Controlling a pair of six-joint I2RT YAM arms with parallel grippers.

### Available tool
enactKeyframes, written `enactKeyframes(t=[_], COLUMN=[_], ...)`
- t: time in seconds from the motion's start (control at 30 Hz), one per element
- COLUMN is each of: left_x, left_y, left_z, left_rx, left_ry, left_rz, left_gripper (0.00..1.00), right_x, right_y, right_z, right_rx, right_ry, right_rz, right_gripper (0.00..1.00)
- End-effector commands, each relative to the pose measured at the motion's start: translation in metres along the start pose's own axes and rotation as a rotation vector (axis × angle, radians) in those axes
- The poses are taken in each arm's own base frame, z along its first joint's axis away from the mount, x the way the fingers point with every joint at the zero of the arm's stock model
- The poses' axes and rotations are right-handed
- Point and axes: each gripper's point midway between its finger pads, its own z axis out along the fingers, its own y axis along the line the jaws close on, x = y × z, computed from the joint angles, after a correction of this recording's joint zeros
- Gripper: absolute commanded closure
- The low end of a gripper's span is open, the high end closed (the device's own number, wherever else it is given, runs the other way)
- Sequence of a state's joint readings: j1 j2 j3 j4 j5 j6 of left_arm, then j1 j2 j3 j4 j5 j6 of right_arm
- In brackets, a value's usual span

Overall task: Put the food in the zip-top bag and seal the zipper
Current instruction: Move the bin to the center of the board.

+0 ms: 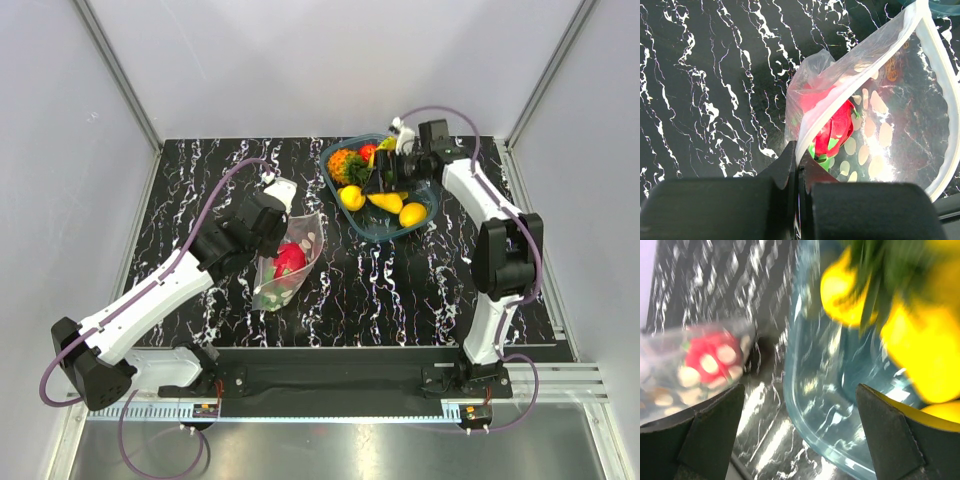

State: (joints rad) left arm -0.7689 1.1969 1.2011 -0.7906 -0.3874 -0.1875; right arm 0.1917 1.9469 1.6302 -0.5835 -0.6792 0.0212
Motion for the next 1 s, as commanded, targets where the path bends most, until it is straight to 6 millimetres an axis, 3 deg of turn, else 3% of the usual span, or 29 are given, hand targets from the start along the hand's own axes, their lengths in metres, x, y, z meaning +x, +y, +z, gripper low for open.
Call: enactKeyframes(t=[0.0,0.03,0.1,0.27,0.3,0.37,0.4,0.43,0.47,0.5,0.53,0.63,0.73,0.8,0.83,0.9,0.97], left_x=[-0.015,-0.016,-0.015,-0.014,-0.014,-0.013,-0.013,-0.014,-0.013,-0.013,-0.012,-0.011,-0.010,-0.010,-0.010,-0.009,-0.009], left_y=[-0.002,-0.002,-0.002,-0.002,-0.002,-0.003,-0.004,-0.004,-0.004,-0.004,-0.005,-0.005,-0.006,-0.006,-0.006,-0.006,-0.005], left_z=[-0.003,-0.003,-0.003,-0.003,-0.003,-0.002,-0.002,-0.001,-0.001,-0.001,0.000,0.001,0.002,0.003,0.003,0.004,0.004], left_rx=[0.022,0.023,0.023,0.025,0.026,0.028,0.031,0.031,0.032,0.034,0.036,0.036,0.034,0.034,0.035,0.033,0.030], left_ry=[-0.049,-0.052,-0.052,-0.050,-0.049,-0.045,-0.045,-0.044,-0.041,-0.042,-0.039,-0.035,-0.027,-0.025,-0.025,-0.022,-0.018], left_rz=[-0.014,-0.016,-0.016,-0.013,-0.014,-0.011,-0.010,-0.011,-0.010,-0.009,-0.007,-0.006,0.000,-0.001,0.000,0.001,0.001], left_gripper=[1.00,1.00,1.00,1.00,1.00,1.00,1.00,1.00,1.00,1.00,1.00,1.00,1.00,1.00,1.00,1.00,1.00], right_x=[-0.056,-0.075,-0.075,-0.114,-0.131,-0.150,-0.158,-0.174,-0.180,-0.179,-0.198,-0.213,-0.226,-0.223,-0.224,-0.216,-0.189], right_y=[0.016,0.022,0.012,-0.005,-0.018,-0.032,-0.049,-0.048,-0.053,-0.074,-0.073,-0.098,-0.103,-0.109,-0.100,-0.092,-0.084], right_z=[-0.050,-0.058,-0.052,-0.047,-0.048,-0.049,-0.044,-0.048,-0.047,-0.034,-0.043,-0.034,-0.020,-0.007,0.001,0.015,0.046], right_rx=[0.109,0.118,0.134,0.202,0.274,0.350,0.408,0.424,0.441,0.491,0.523,0.607,0.599,0.604,0.599,0.561,0.481], right_ry=[-0.118,-0.147,-0.101,-0.205,-0.264,-0.317,-0.338,-0.374,-0.380,-0.360,-0.406,-0.433,-0.471,-0.432,-0.422,-0.376,-0.278], right_rz=[-0.130,-0.160,-0.158,-0.306,-0.334,-0.360,-0.358,-0.379,-0.392,-0.365,-0.382,-0.409,-0.474,-0.537,-0.574,-0.658,-0.747], right_gripper=[0.00,0.00,0.00,0.00,0.00,0.00,0.00,0.00,0.00,0.00,0.00,0.00,0.00,0.00,0.00,0.00,0.00])
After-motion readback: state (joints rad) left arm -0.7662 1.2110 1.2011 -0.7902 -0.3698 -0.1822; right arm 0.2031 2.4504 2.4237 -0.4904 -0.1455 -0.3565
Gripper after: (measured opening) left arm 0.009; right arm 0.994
